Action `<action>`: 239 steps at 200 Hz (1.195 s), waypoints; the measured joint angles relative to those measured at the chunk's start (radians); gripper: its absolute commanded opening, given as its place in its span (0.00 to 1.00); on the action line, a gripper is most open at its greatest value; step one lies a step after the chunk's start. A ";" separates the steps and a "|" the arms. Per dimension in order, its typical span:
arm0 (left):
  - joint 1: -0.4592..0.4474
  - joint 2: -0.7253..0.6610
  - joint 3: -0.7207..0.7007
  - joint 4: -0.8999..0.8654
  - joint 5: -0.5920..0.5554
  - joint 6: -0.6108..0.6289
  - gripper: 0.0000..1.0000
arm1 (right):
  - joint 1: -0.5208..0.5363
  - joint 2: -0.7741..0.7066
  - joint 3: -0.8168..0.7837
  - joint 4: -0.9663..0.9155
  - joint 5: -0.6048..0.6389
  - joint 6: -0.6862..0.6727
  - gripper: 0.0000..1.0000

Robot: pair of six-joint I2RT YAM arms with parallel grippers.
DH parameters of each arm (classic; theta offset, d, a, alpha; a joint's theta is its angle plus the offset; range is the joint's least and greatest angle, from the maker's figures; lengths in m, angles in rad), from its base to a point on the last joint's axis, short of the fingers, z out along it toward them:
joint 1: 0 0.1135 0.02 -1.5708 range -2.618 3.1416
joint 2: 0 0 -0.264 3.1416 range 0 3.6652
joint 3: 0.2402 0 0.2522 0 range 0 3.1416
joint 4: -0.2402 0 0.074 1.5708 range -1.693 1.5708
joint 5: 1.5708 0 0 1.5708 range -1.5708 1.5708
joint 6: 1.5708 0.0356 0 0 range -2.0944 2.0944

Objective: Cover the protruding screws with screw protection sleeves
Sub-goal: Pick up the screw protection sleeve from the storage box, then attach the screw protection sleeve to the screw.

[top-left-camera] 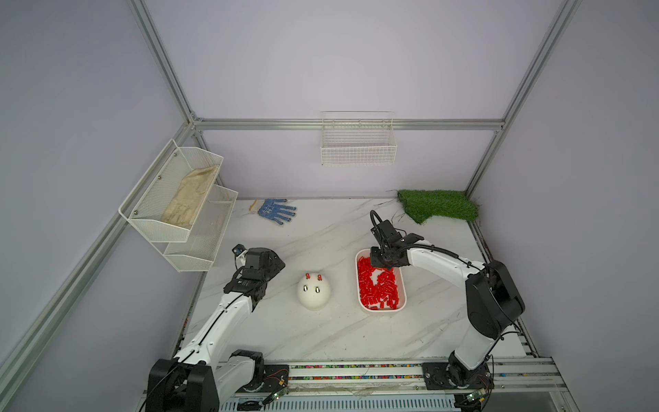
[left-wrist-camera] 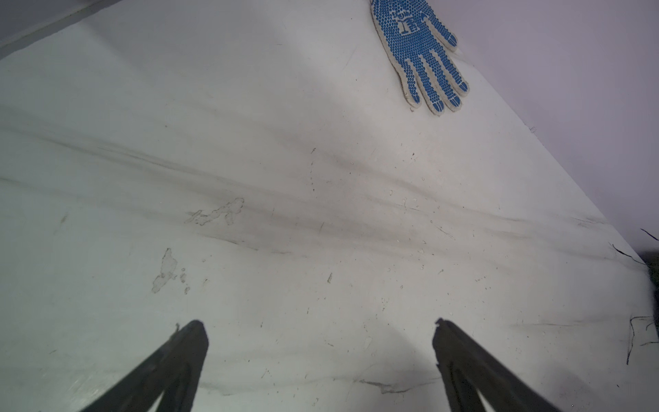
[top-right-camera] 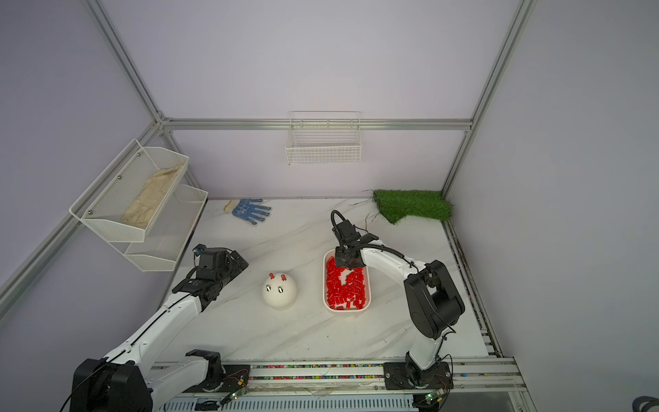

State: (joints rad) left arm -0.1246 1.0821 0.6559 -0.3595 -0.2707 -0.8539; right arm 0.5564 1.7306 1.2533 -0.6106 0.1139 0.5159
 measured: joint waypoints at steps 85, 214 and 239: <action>0.000 -0.002 0.000 0.000 0.010 0.000 1.00 | 0.200 -0.020 0.163 0.021 0.000 -0.005 0.13; 0.000 -0.042 0.000 -0.002 0.001 0.000 1.00 | 0.428 0.027 0.309 0.062 -0.016 0.010 0.13; 0.000 -0.042 0.000 -0.002 0.001 0.000 1.00 | 0.450 0.029 0.302 0.069 -0.020 0.031 0.13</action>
State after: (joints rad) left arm -0.1246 1.0401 0.6559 -0.3611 -0.2699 -0.8539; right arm 1.0065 1.7592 1.5551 -0.5419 0.0940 0.5465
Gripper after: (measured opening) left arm 0.997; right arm 0.134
